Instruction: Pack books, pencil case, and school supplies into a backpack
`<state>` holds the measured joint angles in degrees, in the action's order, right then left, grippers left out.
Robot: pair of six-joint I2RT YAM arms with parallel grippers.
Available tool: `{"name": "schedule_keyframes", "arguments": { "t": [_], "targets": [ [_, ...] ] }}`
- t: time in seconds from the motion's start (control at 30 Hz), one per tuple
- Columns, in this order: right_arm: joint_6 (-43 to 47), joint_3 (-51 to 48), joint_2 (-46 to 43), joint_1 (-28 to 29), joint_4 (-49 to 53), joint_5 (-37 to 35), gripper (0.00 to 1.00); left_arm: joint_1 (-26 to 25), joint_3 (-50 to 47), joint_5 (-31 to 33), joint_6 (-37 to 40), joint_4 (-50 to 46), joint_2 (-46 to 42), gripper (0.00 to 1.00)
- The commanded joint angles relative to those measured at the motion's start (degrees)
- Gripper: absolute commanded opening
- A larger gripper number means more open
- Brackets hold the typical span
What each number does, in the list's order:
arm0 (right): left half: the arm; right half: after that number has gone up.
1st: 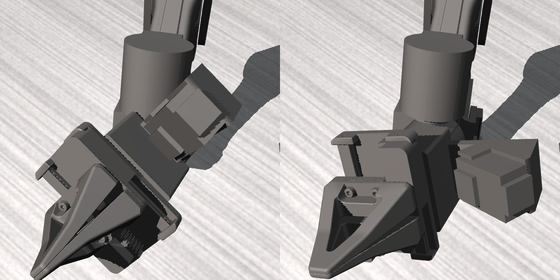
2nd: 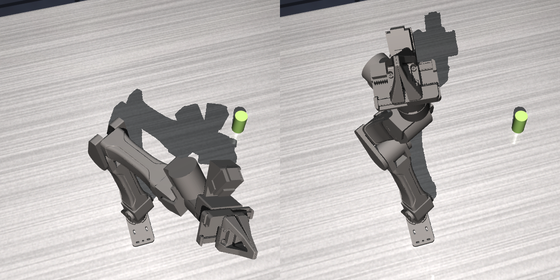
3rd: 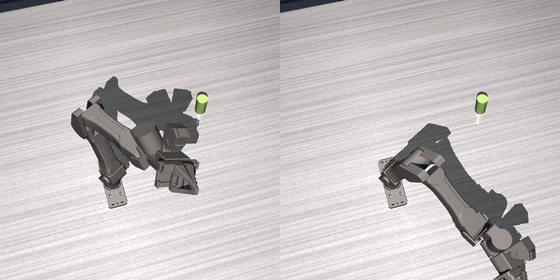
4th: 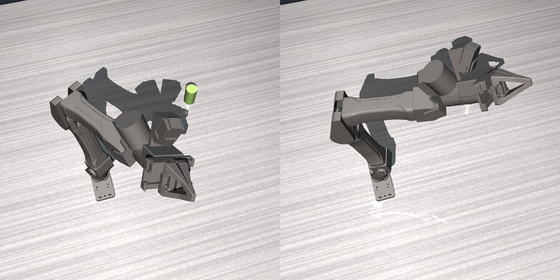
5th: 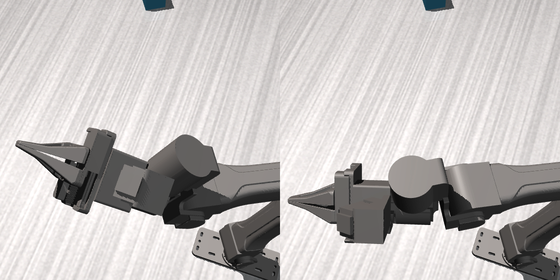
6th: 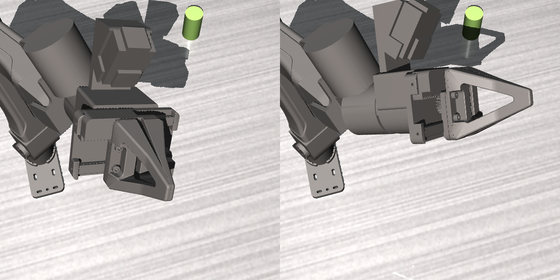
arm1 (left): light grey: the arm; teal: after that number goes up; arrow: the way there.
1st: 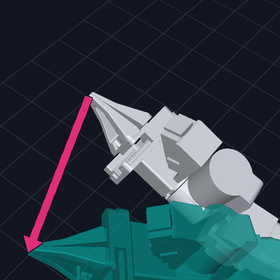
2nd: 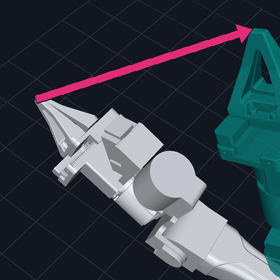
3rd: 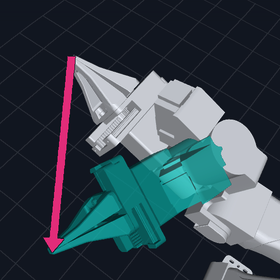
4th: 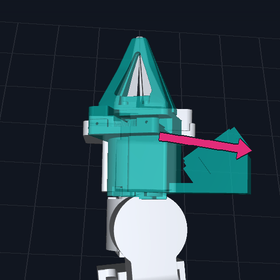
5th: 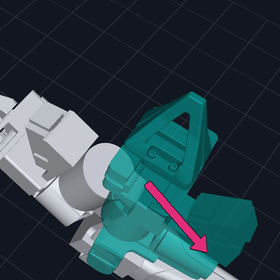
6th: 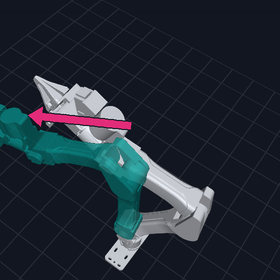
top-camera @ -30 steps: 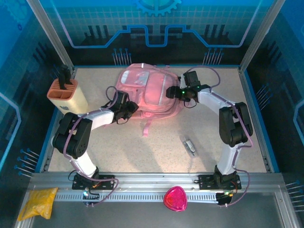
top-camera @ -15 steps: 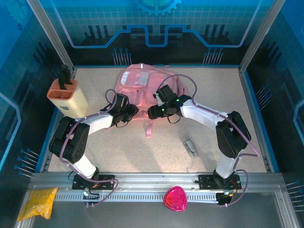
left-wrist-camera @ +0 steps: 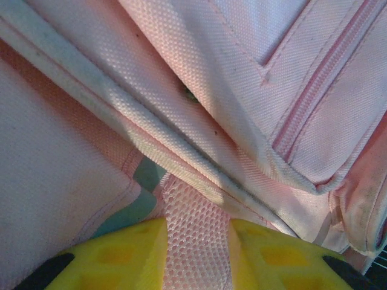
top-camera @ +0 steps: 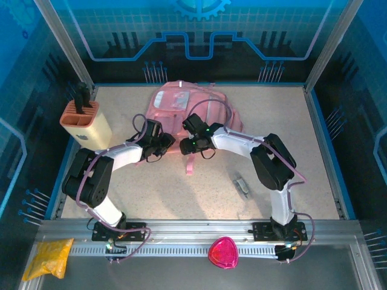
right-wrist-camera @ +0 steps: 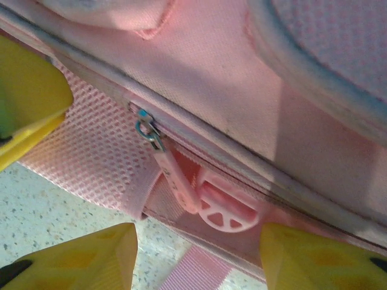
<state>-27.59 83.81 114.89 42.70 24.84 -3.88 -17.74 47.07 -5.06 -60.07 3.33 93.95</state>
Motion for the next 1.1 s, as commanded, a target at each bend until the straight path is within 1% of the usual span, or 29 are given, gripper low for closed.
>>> {"name": "schedule_keyframes", "arguments": {
  "t": [0.0, 0.13, 0.23, 0.33, 0.43, 0.63, 0.7, 0.83, 0.97, 1.07],
  "targets": [
    [-1.1, 1.8, 2.0, -0.4, -3.4, 2.8, 0.55, 0.7, -0.7, -0.5, -0.4, -1.2, 1.6, 0.33],
    [-1.5, 1.9, 3.7, -0.4, -5.3, 3.2, 0.52, 0.7, -1.0, -0.2, -0.4, -1.2, 1.5, 0.33],
    [-0.8, 2.3, 4.7, -0.7, -6.2, 2.7, 0.52, 0.7, -1.1, -0.2, -0.4, -1.2, 1.3, 0.33],
    [0.0, 2.3, 5.3, -0.7, -8.7, 4.0, 0.52, 0.7, -0.9, -0.5, -0.4, -1.2, 1.5, 0.33],
    [0.3, 3.0, 5.6, -0.7, -9.2, 6.0, 0.47, 0.7, -0.8, -0.1, -0.4, -1.4, 1.7, 0.33],
    [1.4, 2.0, 5.1, -0.3, -11.4, 6.9, 0.38, 0.7, -1.1, -0.2, -0.7, -1.0, 2.0, 0.33],
    [2.2, 1.6, 5.3, -0.4, -12.5, 7.8, 0.33, 0.6, -1.1, -0.2, -0.8, -0.8, 2.3, 0.33],
    [2.3, 1.5, 6.0, -1.0, -12.6, 9.1, 0.29, 0.6, -0.9, -0.4, -0.8, -0.7, 2.6, 0.33],
    [3.1, 1.5, 6.3, -1.0, -11.8, 6.3, 0.28, 0.6, -0.7, -0.5, -0.7, -0.7, 2.5, 0.33],
    [3.3, 2.1, 6.9, -1.0, -10.9, 5.7, 0.24, 0.6, -0.7, -0.5, -0.8, -0.7, 2.5, 0.33]
  ]
}}
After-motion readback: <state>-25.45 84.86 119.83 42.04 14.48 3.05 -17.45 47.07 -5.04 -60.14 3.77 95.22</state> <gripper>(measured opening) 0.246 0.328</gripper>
